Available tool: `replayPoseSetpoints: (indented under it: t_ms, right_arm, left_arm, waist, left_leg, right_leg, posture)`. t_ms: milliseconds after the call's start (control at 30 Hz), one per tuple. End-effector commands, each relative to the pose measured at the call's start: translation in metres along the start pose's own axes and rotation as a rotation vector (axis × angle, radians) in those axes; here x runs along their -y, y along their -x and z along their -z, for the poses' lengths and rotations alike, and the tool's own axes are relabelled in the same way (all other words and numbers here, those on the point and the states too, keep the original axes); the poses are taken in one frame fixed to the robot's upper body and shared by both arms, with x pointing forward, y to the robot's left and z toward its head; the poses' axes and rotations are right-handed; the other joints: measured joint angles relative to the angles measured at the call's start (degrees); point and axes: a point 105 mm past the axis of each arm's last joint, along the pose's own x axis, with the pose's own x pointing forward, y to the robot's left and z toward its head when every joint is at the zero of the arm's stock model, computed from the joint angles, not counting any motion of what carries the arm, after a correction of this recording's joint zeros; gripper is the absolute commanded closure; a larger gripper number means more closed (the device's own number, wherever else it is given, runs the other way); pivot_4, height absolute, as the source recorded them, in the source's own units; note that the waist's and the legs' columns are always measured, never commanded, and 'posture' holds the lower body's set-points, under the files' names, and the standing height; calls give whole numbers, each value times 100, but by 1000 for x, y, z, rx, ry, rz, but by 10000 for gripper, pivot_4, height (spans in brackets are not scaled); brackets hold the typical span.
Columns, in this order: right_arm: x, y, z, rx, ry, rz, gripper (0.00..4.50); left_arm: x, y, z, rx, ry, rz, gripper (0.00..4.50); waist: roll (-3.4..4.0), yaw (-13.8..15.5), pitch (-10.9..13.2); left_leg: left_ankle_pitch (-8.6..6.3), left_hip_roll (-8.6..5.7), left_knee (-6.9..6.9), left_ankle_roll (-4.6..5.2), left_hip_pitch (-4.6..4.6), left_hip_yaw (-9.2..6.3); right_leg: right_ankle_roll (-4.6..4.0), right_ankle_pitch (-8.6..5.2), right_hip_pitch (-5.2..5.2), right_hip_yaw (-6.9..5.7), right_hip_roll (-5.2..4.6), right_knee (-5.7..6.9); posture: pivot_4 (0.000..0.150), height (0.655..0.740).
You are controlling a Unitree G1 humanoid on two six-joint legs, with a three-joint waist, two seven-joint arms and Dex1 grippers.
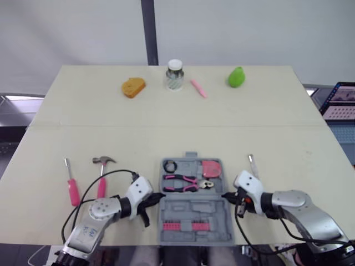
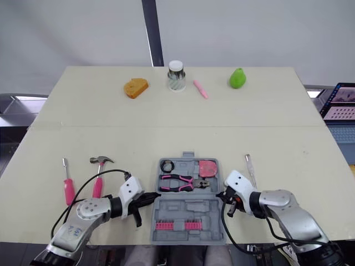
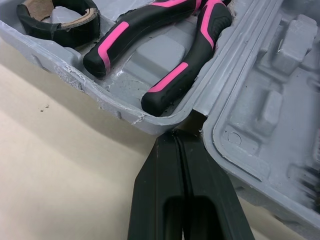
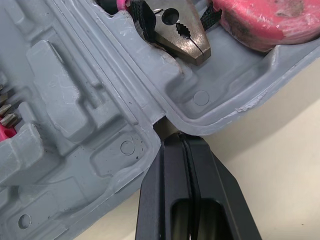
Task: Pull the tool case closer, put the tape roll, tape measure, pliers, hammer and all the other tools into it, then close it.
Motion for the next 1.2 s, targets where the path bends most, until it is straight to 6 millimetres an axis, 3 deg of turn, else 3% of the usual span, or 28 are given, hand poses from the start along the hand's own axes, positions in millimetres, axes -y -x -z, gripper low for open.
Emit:
replayPoseSetpoints:
  t_ms: [33,1200]
  right_arm:
    - [0,0,-8,32,8,9,44596]
    - [17,-6,-13,43,11,101,44596]
  left_arm:
    - [-2,0,-8,25,-18,-21,44719]
    - [-15,-11,-17,53,-28,-56,44719]
  waist:
    - [0,0,0]
    - [0,2,0]
  left_leg:
    - [0,0,0,0,0,0]
    - [3,-8,1,2,-1,0]
  right_leg:
    - [0,0,0,0,0,0]
    - [0,0,-4,-3,2,36]
  posture:
    - [1500,6950]
    - [1500,6950]
